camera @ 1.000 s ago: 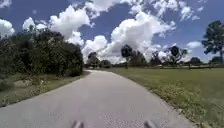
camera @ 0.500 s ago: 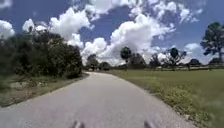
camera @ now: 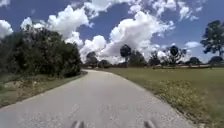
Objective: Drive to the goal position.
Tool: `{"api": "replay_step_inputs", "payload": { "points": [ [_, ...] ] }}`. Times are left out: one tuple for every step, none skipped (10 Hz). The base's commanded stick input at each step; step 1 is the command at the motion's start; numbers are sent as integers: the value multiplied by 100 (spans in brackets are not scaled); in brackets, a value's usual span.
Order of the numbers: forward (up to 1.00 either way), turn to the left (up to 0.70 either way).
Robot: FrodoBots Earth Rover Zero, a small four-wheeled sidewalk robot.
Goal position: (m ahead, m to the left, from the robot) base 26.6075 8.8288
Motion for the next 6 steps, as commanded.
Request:
{"api": "replay_step_inputs", "payload": {
  "points": [
    [50,0],
    [50,0],
    [50,0],
    [50,14],
    [50,25],
    [50,25]
  ]
}}
